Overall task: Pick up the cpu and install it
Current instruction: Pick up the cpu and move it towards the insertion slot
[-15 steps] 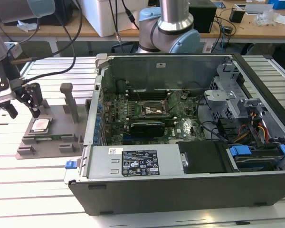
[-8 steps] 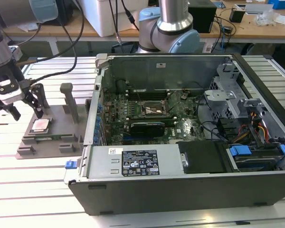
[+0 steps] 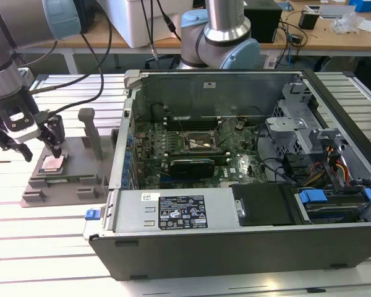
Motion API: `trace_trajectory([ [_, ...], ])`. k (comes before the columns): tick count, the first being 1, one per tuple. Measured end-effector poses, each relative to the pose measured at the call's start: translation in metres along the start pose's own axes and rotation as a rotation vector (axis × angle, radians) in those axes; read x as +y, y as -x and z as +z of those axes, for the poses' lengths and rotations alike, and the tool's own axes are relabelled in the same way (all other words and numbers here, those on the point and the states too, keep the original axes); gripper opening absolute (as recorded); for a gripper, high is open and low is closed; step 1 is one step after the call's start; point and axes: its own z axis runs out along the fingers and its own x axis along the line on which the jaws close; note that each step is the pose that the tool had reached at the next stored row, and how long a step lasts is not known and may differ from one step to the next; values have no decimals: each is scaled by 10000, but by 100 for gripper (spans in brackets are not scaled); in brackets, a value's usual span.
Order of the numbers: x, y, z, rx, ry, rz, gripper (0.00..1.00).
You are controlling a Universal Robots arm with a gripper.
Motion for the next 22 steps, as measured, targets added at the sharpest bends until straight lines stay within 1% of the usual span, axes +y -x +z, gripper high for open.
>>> trace_trajectory([
  [1,11,5,16,2,-1,-1,66],
  [2,39,10,58,-1,1,0,66],
  [5,62,13,146,2,-14,-3,66],
  [8,70,21,205,2,-22,-1,66],
  [12,70,38,259,3,-22,-1,66],
  [20,67,47,288,3,-23,-2,66],
  [22,54,46,294,1,-22,-1,66],
])
